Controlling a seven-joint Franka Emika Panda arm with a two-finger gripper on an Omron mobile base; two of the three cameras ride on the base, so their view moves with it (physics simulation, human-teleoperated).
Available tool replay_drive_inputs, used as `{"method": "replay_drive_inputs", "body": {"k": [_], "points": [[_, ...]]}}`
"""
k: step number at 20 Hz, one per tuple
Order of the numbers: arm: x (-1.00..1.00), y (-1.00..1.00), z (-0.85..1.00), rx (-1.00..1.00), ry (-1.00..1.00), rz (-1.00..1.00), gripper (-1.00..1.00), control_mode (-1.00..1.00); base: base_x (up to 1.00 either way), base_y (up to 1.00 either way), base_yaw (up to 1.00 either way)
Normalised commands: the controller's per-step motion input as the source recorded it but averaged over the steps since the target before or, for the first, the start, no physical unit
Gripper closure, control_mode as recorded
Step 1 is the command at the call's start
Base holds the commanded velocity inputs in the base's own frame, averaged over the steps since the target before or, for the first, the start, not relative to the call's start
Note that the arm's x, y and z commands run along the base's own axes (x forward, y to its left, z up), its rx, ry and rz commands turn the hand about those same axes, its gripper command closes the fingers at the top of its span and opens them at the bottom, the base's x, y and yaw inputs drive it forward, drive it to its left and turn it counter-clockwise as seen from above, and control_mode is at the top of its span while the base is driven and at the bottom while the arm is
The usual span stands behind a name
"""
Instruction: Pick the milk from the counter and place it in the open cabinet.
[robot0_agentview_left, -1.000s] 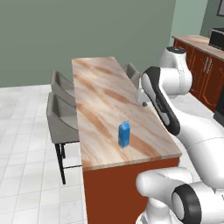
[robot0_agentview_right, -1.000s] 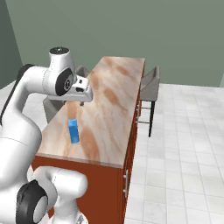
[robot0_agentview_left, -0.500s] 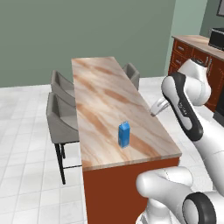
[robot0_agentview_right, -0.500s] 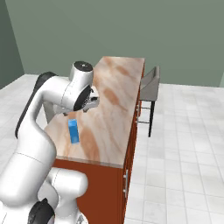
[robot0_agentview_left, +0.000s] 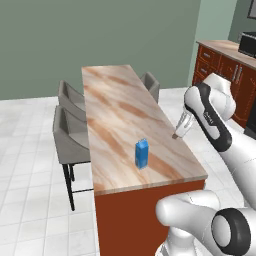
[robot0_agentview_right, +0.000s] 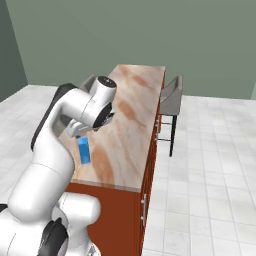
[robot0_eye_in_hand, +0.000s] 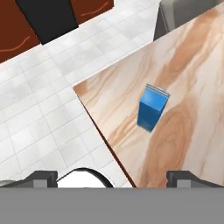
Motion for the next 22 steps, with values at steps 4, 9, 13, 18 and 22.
{"method": "replay_drive_inputs", "body": {"k": [4, 9, 13, 18, 22], "points": [[0.23, 0.21, -0.27, 0.00, 0.00, 0.08, -1.00, -1.00, 0.00, 0.00, 0.00], [0.15, 0.28, -0.34, 0.00, -0.05, -0.03, -1.00, -1.00, 0.00, 0.00, 0.00], [0.11, 0.29, -0.37, 0.00, 0.00, -0.20, -1.00, -1.00, 0.00, 0.00, 0.00], [0.01, 0.23, -0.33, 0.01, -0.01, -0.28, -1.00, -1.00, 0.00, 0.00, 0.00], [0.00, 0.19, -0.32, 0.04, -0.03, -0.30, -1.00, -1.00, 0.00, 0.00, 0.00]]}}
